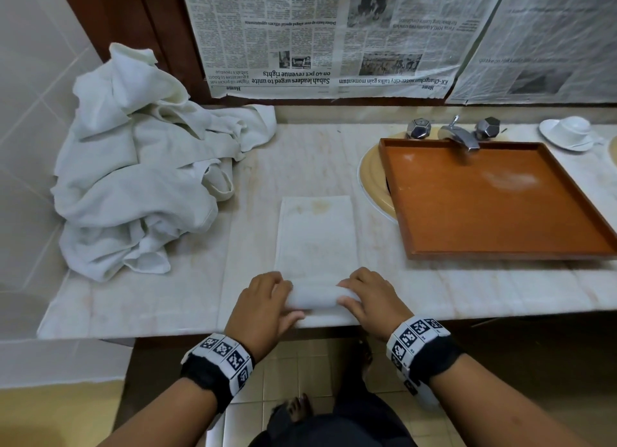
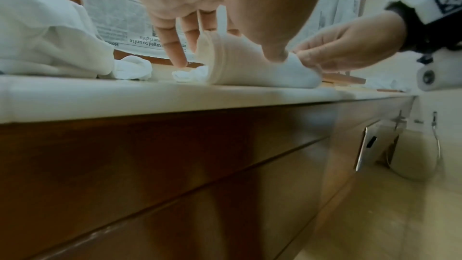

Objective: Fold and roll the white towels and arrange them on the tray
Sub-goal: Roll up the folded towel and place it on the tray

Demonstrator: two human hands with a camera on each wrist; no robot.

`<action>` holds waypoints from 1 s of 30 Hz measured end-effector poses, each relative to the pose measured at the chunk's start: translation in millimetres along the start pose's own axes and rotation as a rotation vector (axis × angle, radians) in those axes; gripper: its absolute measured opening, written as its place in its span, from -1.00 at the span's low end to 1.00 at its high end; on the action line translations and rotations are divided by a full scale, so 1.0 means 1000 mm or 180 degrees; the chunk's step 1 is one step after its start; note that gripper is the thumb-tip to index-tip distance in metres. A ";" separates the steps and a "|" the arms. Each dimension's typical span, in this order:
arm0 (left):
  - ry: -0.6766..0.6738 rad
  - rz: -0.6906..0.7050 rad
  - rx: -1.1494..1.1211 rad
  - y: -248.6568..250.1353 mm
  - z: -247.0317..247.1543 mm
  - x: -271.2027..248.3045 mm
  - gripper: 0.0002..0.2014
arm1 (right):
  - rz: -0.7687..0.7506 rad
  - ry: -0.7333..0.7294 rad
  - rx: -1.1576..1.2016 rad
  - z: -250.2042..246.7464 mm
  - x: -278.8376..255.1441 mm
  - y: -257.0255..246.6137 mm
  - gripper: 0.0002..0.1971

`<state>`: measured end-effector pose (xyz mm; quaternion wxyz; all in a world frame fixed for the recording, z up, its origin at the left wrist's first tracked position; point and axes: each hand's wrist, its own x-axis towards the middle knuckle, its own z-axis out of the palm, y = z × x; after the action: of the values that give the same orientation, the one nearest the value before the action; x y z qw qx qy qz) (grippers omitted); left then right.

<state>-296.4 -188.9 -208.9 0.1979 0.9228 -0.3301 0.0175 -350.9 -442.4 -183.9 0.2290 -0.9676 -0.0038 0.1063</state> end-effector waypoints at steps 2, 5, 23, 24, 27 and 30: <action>-0.0021 0.0136 0.0021 -0.004 0.002 -0.003 -0.51 | -0.0001 0.0050 -0.0027 0.001 0.000 0.001 -0.69; -0.0077 0.0244 -0.0085 -0.009 0.001 -0.002 -0.63 | -0.0007 0.0091 -0.0125 0.002 0.001 -0.001 -0.71; -0.0442 -0.1308 -0.1354 -0.005 -0.013 0.029 -0.80 | -0.0309 0.0067 -0.0181 0.009 -0.005 0.008 -0.41; -0.0435 -0.1347 -0.1356 -0.006 -0.013 0.029 -0.81 | -0.0303 0.0047 -0.0143 0.008 -0.003 0.009 -0.39; -0.0424 -0.1490 -0.1320 -0.007 -0.012 0.032 -0.77 | -0.0362 0.0140 -0.0303 0.008 -0.002 0.010 -0.30; -0.0450 -0.1664 -0.1288 -0.007 -0.011 0.034 -0.75 | -0.0463 0.0241 -0.0512 0.008 -0.004 0.008 -0.31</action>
<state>-264.7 -200.2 -195.8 0.3515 0.9172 -0.0920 -0.1637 -356.8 -446.1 -194.1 0.1577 -0.9833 -0.0739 0.0520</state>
